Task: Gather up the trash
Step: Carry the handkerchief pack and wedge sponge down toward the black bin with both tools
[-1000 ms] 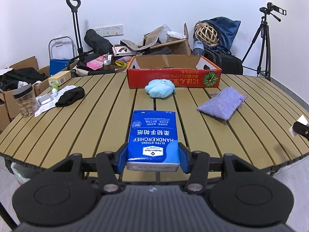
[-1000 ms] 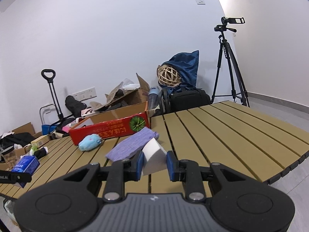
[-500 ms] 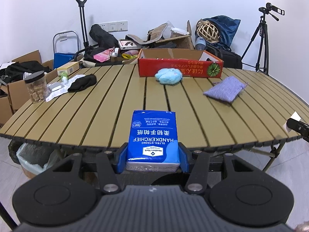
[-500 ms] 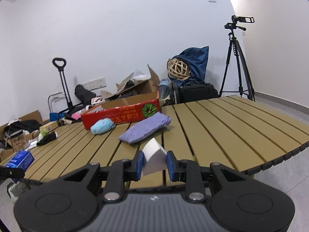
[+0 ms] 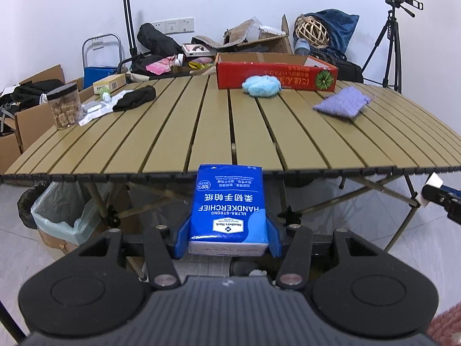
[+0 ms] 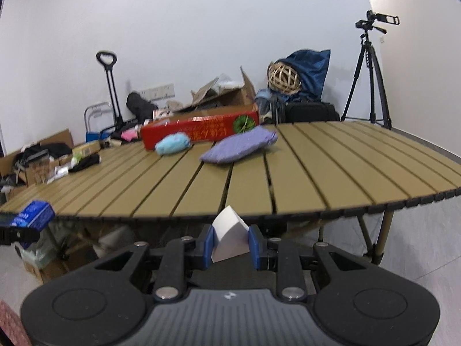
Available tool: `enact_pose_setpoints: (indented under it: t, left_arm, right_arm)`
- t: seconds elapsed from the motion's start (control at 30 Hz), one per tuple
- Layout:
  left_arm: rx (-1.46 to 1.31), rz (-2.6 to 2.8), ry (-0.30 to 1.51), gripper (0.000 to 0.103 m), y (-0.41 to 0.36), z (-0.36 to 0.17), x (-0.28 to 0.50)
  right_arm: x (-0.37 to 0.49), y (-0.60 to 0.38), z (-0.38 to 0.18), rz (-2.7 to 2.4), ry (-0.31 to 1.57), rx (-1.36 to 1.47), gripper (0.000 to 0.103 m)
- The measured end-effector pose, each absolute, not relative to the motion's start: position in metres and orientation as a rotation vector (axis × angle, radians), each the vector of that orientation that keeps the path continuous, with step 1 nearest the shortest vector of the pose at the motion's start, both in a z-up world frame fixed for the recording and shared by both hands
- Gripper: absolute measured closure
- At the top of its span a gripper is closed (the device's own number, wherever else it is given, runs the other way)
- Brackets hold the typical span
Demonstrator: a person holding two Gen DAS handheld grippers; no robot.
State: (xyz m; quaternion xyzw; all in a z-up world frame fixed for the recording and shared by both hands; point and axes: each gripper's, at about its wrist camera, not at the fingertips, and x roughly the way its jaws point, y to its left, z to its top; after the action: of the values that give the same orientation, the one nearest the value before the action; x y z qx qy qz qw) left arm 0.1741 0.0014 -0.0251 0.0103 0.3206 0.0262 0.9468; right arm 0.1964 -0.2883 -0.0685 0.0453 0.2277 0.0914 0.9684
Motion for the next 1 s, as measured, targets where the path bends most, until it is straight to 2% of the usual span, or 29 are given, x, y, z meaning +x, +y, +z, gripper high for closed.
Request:
enact_pose_setpoints:
  t: [1.0]
  left_arm:
    - [0.006, 0.049, 0.856, 0.05, 0.032, -0.122, 0.169]
  right_arm:
    - [0.185, -0.213, -0.158, 0.218, 0.85, -0.106, 0.078]
